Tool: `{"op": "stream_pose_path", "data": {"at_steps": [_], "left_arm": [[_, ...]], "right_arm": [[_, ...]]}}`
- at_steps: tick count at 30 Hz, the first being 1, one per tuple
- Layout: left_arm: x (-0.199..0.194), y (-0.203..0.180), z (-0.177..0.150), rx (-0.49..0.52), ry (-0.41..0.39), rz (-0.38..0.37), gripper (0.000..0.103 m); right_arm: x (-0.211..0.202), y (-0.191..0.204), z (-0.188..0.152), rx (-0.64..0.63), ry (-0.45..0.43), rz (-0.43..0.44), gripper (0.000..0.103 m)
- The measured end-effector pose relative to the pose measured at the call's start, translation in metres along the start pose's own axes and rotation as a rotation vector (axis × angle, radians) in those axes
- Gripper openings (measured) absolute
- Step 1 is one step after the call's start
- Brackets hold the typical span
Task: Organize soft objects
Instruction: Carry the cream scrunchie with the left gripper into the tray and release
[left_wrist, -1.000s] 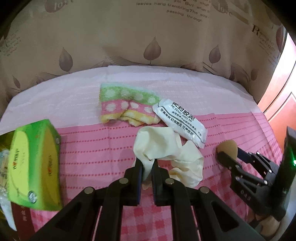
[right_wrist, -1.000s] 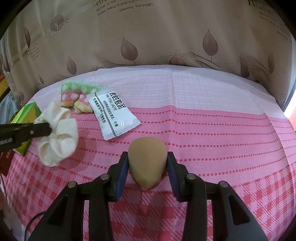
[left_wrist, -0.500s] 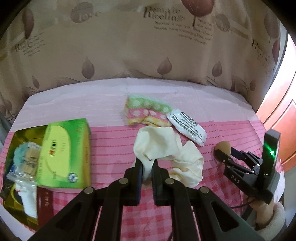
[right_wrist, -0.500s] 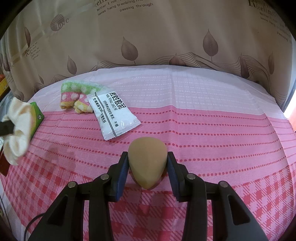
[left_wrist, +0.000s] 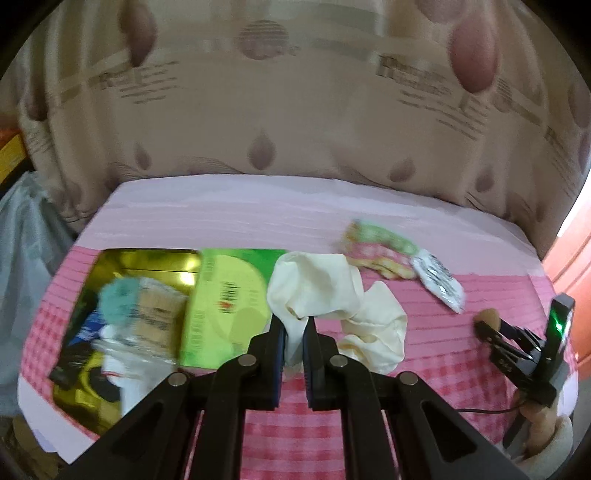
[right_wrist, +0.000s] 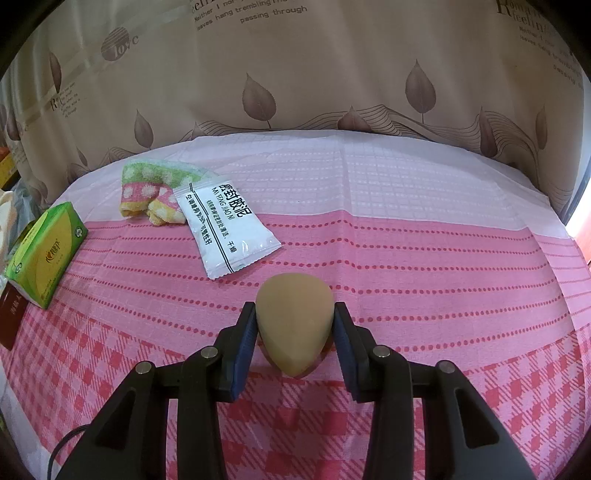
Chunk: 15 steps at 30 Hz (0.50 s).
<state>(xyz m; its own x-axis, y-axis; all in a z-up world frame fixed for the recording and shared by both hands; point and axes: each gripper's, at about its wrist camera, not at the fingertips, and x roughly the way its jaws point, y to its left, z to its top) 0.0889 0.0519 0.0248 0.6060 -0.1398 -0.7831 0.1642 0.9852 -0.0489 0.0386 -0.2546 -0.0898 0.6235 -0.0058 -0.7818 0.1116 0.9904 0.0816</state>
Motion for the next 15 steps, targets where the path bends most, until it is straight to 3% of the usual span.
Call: {"op": "stream_pose_path", "data": {"at_steps": [7,15], "left_arm": [[-0.018,0.063,0.01,-0.066,-0.043,0.131,0.008],[-0.016,0.129,0.011,-0.15,-0.029,0.268,0.008]], "right_arm": [[0.0,0.0,0.0,-0.001,0.0,-0.001,0.038],[0.0,0.001,0.0,-0.001,0.0,-0.002,0.038]]}}
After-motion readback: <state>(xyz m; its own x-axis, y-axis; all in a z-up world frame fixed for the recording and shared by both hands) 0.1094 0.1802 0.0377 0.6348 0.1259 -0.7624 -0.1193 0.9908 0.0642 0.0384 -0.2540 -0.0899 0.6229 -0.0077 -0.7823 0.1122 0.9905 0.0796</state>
